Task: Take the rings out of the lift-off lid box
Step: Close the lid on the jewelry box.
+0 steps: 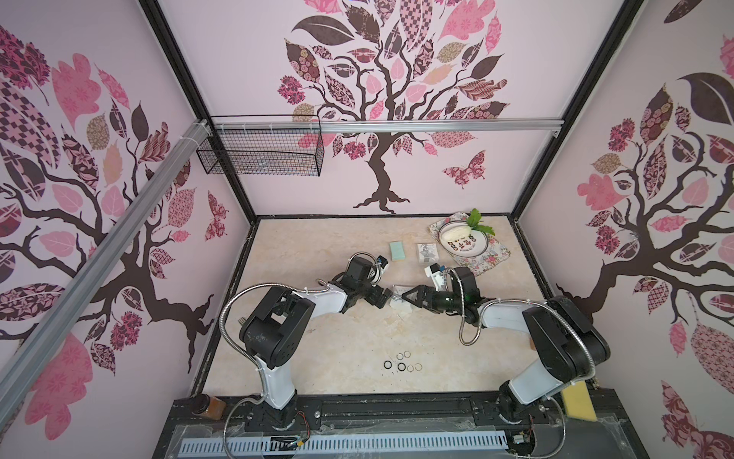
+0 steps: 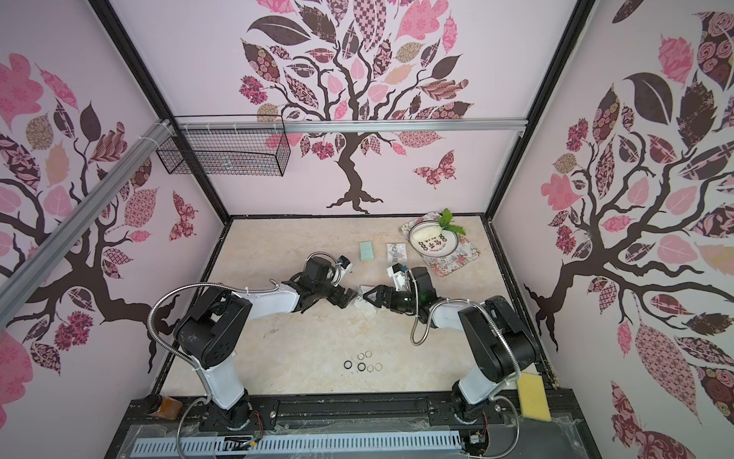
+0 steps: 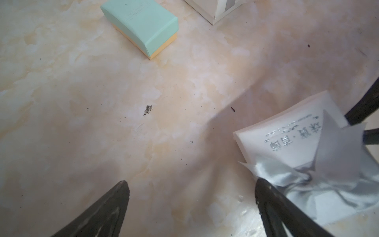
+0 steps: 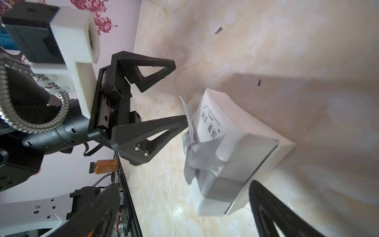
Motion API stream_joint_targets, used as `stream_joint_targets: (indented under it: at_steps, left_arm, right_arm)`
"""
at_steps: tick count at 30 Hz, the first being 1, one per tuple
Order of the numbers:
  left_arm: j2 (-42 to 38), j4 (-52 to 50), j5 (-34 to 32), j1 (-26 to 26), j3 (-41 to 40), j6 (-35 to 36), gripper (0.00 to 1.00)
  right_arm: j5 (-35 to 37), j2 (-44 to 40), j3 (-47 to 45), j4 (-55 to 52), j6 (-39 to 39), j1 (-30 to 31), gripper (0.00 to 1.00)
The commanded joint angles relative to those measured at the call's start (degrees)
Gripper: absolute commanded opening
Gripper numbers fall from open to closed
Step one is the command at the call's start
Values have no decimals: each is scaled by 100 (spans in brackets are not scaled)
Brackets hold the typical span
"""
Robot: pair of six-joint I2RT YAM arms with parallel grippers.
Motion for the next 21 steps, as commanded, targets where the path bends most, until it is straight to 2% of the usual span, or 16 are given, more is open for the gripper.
stream_joint_targets:
  at_steps: [1, 21]
  left_arm:
    - [-33, 92, 31, -10, 141, 37, 98]
    - [50, 94, 117, -79, 141, -33, 98]
  right_arm:
    - [-80, 125, 15, 215, 282, -36, 100]
    - [-206, 315, 137, 341, 350, -34, 100]
